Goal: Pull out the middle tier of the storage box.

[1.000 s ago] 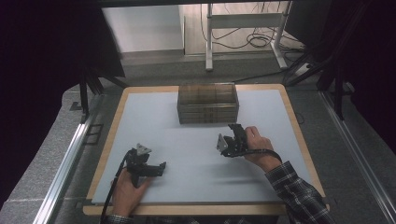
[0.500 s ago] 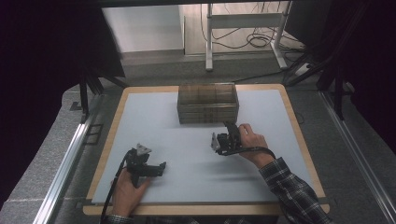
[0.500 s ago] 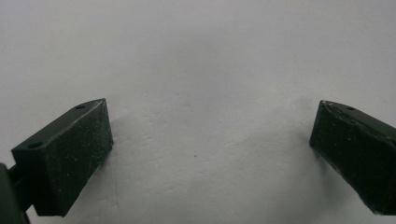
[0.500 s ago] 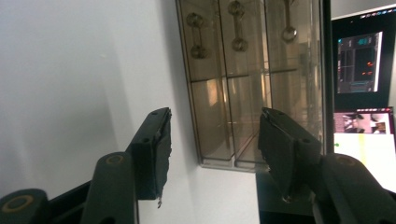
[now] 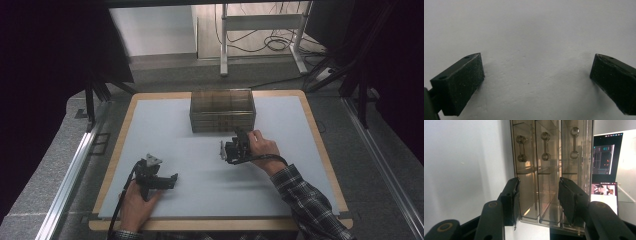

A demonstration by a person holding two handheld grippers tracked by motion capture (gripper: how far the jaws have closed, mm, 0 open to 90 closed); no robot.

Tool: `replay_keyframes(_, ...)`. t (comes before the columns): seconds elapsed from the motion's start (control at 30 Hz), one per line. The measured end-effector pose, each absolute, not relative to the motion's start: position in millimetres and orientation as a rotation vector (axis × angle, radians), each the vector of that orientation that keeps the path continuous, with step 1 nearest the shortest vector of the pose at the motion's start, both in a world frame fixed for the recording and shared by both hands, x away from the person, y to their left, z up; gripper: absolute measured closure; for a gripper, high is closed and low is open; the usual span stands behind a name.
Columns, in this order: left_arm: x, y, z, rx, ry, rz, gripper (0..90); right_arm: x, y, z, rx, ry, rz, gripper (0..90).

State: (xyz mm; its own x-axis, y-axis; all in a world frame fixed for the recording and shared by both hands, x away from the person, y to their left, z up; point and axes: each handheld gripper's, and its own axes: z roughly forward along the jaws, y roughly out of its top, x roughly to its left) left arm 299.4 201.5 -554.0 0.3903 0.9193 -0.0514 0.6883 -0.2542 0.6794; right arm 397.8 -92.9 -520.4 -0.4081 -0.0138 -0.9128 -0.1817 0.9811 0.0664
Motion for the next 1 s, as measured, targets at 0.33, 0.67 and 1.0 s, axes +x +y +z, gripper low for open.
replay_keyframes(0.33,299.4,201.5,-554.1,2.027,1.372,0.478,0.0,407.9,-81.3,-527.8,-0.171,1.954,0.134,58.4)
replay_keyframes(0.67,299.4,201.5,-554.1,2.027,1.372,0.478,0.0,416.1,-70.4,-531.4,-0.193,1.917,0.117,65.0)
replay_keyframes(1.0,299.4,201.5,-554.1,2.028,1.372,0.478,0.0,423.1,-65.1,-536.5,-0.204,1.875,0.081,70.8)
